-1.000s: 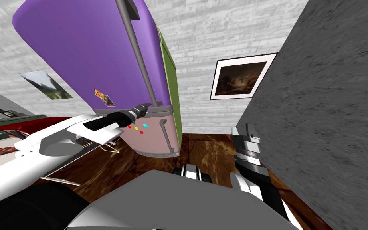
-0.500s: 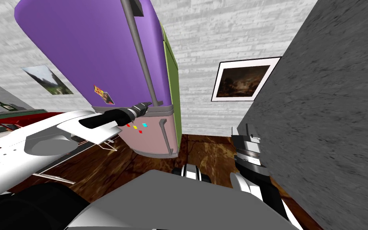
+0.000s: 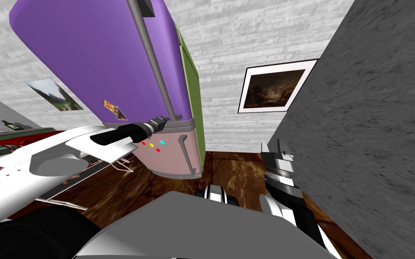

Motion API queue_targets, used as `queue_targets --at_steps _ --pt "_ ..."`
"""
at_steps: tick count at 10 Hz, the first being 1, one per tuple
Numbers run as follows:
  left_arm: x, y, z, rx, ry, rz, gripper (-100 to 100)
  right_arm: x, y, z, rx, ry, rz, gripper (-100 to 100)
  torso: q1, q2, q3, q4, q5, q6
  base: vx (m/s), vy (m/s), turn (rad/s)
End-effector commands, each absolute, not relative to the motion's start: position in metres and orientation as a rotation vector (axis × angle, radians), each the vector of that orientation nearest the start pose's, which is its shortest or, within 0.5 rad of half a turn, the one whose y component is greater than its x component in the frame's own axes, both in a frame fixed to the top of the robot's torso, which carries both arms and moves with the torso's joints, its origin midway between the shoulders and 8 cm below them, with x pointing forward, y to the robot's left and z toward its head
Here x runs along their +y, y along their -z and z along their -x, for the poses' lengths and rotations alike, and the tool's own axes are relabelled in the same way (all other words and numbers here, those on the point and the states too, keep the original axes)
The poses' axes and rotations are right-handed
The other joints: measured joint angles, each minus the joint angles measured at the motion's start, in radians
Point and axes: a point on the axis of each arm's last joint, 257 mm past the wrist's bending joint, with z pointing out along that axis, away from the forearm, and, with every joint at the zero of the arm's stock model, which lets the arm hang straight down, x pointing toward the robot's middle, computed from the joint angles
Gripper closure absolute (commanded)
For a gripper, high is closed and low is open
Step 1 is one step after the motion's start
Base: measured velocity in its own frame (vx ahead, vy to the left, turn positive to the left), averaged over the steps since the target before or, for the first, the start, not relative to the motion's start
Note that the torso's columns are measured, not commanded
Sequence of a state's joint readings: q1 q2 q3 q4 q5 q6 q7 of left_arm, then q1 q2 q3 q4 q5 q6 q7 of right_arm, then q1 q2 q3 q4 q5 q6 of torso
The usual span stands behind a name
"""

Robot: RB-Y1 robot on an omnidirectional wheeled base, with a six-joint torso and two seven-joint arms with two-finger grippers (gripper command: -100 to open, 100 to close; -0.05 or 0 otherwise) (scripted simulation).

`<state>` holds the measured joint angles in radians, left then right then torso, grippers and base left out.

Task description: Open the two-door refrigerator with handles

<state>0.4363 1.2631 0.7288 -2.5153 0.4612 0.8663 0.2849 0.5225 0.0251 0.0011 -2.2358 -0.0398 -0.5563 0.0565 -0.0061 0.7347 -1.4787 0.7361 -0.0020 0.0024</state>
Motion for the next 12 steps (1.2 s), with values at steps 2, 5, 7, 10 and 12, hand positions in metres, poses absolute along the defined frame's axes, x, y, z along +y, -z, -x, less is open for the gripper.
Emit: queue_targets --at_steps 2,5,7,10,12 --pt "0.385 -0.120 -0.416 1.442 0.566 0.687 100 -0.290 -0.009 -0.340 0.584 -1.263 -0.686 0 0.013 0.009 0.006 0.003 0.004 -0.002 -0.167 0.171 -0.078" --pt "0.376 -0.122 -0.415 1.449 0.589 0.667 100 -0.290 -0.009 -0.340 0.584 -1.263 -0.686 0 0.005 0.008 0.006 0.003 0.002 -0.003 -0.255 0.165 -0.035" --pt "0.356 -0.124 -0.413 1.467 0.637 0.628 100 -0.290 -0.009 -0.340 0.584 -1.263 -0.686 0 0.005 0.001 0.001 0.001 0.001 -0.002 -0.280 0.196 -0.073" --pt "0.336 -0.124 -0.410 1.489 0.688 0.590 100 -0.290 -0.009 -0.340 0.584 -1.263 -0.686 0 0.005 0.002 0.002 0.001 0.002 -0.002 -0.272 0.189 -0.055" --pt "0.326 -0.123 -0.409 1.502 0.714 0.571 100 -0.290 -0.009 -0.340 0.584 -1.263 -0.686 0 0.011 0.006 0.005 0.003 0.004 -0.003 -0.298 0.217 -0.066"
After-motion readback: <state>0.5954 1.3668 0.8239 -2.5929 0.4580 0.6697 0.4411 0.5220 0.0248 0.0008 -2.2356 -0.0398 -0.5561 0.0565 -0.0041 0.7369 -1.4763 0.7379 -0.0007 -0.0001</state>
